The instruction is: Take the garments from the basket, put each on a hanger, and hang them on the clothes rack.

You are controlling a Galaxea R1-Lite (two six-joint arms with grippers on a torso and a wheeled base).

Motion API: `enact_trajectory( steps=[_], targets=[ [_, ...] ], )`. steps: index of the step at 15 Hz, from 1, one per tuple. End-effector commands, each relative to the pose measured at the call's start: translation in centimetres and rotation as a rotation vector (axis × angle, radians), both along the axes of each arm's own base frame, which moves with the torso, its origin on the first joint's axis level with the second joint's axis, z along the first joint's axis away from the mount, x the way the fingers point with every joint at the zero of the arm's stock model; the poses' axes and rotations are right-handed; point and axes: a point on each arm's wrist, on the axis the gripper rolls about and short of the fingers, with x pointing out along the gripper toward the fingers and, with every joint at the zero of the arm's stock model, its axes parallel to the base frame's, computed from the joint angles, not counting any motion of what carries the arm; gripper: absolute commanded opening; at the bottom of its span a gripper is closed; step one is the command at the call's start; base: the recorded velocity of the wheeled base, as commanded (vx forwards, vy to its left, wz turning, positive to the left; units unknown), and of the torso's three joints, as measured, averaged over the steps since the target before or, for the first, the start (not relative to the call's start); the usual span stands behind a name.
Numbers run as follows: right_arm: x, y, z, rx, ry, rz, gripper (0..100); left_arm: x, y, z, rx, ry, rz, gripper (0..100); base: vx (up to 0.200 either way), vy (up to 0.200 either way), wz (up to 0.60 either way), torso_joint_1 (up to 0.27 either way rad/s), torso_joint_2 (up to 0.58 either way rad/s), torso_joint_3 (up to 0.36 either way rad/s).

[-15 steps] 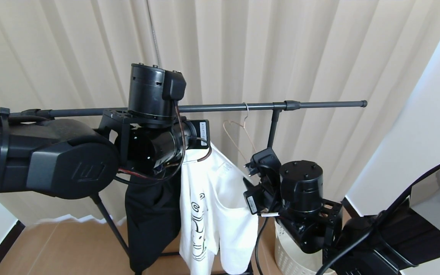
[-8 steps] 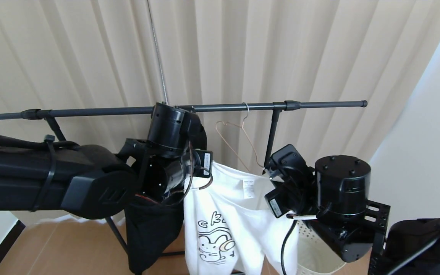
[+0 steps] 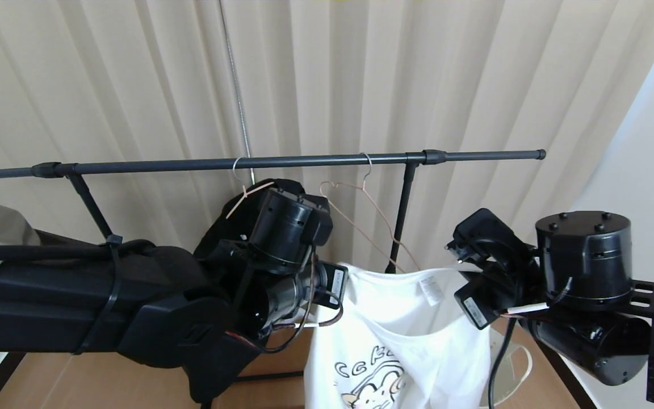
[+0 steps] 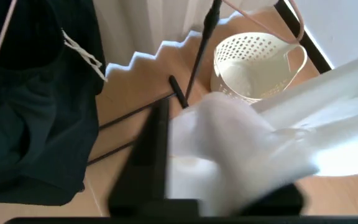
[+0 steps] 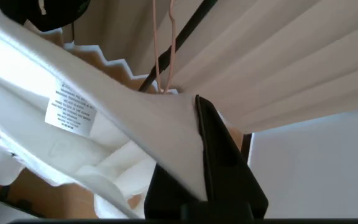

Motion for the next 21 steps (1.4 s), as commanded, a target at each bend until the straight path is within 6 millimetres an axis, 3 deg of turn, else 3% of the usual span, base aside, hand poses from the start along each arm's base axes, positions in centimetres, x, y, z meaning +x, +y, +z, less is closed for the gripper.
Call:
enact_trajectory(
  steps=[1, 6, 9, 14, 21],
  targets=[
    [-0.2, -1.8, 1.1, -0.019, -0.025, -0.039, 0, -0.4, -0.3, -0.1, -0.011, 0.017, -0.044, 100, 0.0, 0.0, 0.0, 0.0, 0.0, 0.0],
    [-0.4, -6.2, 2.1, -0.123, 0.037, -0.12, 0, -0.7, 1.5, 3.0, -0.193, 0.072, -0.288, 100, 0.0, 0.0, 0.0, 0.0, 0.0, 0.0],
    [0.1, -7.9, 2.5, -0.155, 0.025, -0.166, 0, 0.2, 1.7, 3.8, -0.235, 0.067, -0.32, 100, 0.0, 0.0, 0.0, 0.0, 0.0, 0.0],
    [3.5, -10.4, 2.8, -0.133, -0.014, -0.293, 0, 3.6, -0.6, 2.1, -0.163, 0.019, -0.167, 100, 0.0, 0.0, 0.0, 0.0, 0.0, 0.0],
    [3.8, -10.3, 2.5, -0.134, -0.019, -0.297, 0, 8.3, -3.8, 1.0, -0.086, -0.001, -0.048, 100, 0.0, 0.0, 0.0, 0.0, 0.0, 0.0]
  ],
)
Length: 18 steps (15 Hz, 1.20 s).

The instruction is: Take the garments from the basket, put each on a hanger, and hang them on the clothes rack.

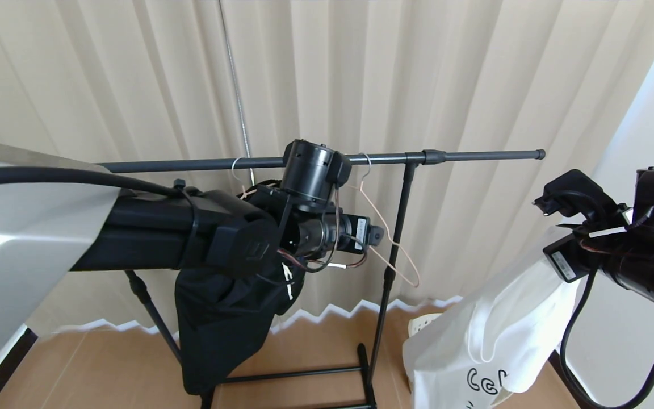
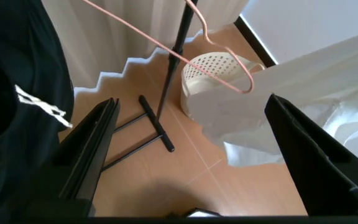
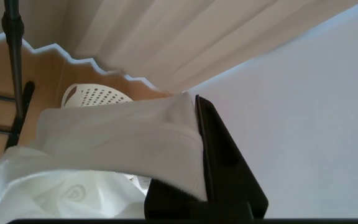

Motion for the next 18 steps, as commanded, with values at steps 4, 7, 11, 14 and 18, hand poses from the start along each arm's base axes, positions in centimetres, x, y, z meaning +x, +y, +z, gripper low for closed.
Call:
enact_trajectory(
  steps=[4, 7, 11, 14, 18],
  targets=[
    [0.1, 0.1, -0.2, -0.002, 0.008, 0.005, 0, 2.2, -1.8, -1.9, 0.068, 0.026, -0.013, 100, 0.0, 0.0, 0.0, 0.0, 0.0, 0.0],
    [0.0, 0.1, -0.2, -0.002, 0.008, 0.006, 0, 2.6, -2.3, -1.7, 0.054, 0.009, -0.011, 100, 0.0, 0.0, 0.0, 0.0, 0.0, 0.0],
    [0.0, 0.1, -0.2, -0.002, 0.008, 0.006, 0, 2.5, -2.3, -1.6, 0.061, 0.002, 0.002, 100, 0.0, -0.05, 0.0, 0.002, 0.0, -0.002],
    [0.0, 0.1, -0.2, -0.002, 0.008, 0.006, 0, 2.5, -2.3, -1.7, 0.064, 0.003, 0.006, 100, 0.0, -0.2, 0.0, 0.002, 0.0, 0.001],
    [0.0, 0.1, -0.3, -0.002, 0.011, 0.006, 0, 2.6, -2.2, -1.9, 0.068, 0.008, 0.009, 100, 0.0, 0.0, 0.0, 0.0, 0.0, 0.0]
  ],
)
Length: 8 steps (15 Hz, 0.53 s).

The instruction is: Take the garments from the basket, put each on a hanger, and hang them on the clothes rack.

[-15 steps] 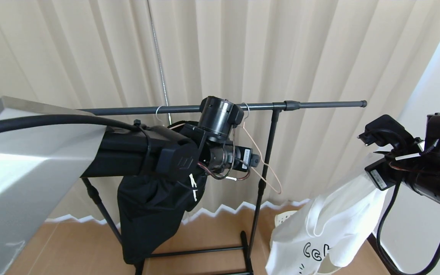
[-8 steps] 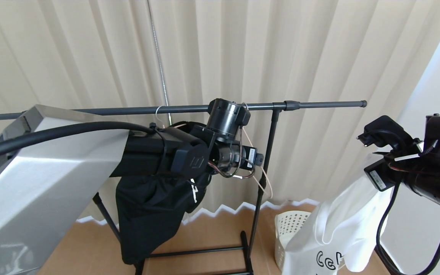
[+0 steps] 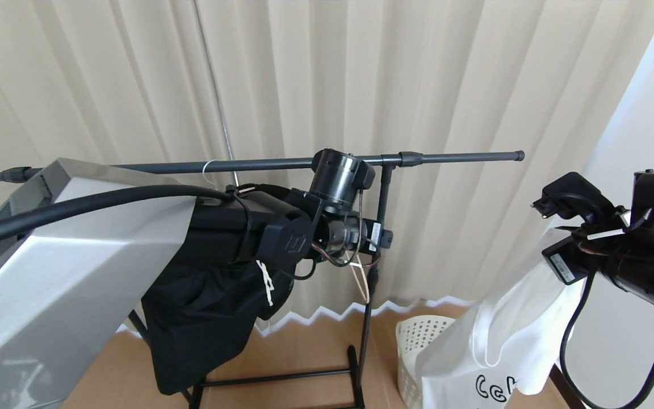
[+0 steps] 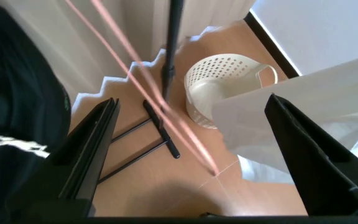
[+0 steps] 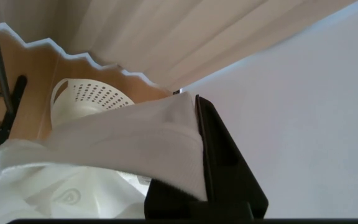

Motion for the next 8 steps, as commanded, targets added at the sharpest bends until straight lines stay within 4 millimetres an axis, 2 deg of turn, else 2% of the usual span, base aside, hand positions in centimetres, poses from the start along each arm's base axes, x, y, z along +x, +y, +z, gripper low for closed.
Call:
enact_trajectory(
  steps=[1, 3, 8],
  targets=[
    [0.0, 0.0, 0.0, -0.001, 0.001, 0.001, 0, 0.2, 0.0, -0.5, 0.011, 0.007, 0.009, 100, 0.0, 0.0, 0.0, 0.0, 0.0, 0.0],
    [0.0, 0.0, 0.0, -0.001, 0.001, 0.001, 0, 1.0, 0.2, -1.9, 0.063, -0.001, 0.084, 100, 0.0, 0.0, 0.0, 0.0, 0.0, 0.0],
    [0.0, 0.0, -0.1, -0.001, 0.004, 0.001, 0, 2.7, 1.6, -3.4, 0.125, 0.023, 0.143, 100, 0.0, 0.0, 0.0, 0.0, 0.0, 0.0]
  ],
)
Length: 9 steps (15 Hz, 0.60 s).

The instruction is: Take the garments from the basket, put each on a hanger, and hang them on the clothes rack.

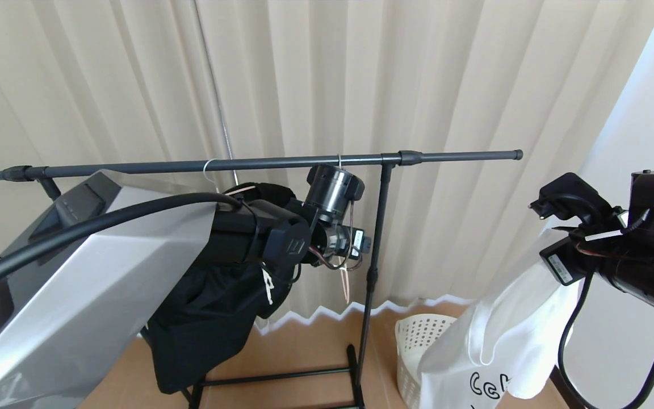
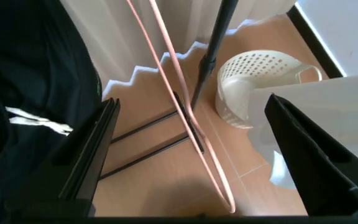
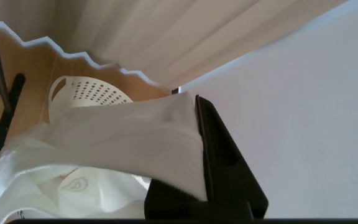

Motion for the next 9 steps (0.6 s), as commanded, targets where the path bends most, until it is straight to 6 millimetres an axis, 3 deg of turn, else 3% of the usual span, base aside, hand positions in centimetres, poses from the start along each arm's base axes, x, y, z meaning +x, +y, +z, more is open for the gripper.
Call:
enact_trajectory(
  steps=[1, 4, 9],
  targets=[
    [0.0, 0.0, -0.1, -0.001, 0.002, 0.002, 0, 0.9, 0.7, -1.2, 0.019, 0.022, 0.024, 100, 0.0, 0.0, 0.0, 0.0, 0.0, 0.0],
    [0.1, 0.1, -0.3, -0.002, 0.01, 0.003, 0, 2.1, 1.4, -2.7, 0.035, 0.038, 0.046, 100, 0.0, 0.0, 0.0, 0.0, 0.0, 0.0],
    [0.2, 0.1, -0.5, -0.005, 0.019, 0.002, 0, 4.3, 0.9, -4.2, 0.023, 0.018, 0.059, 100, 0.0, 0.0, 0.0, 0.0, 0.0, 0.0]
  ],
)
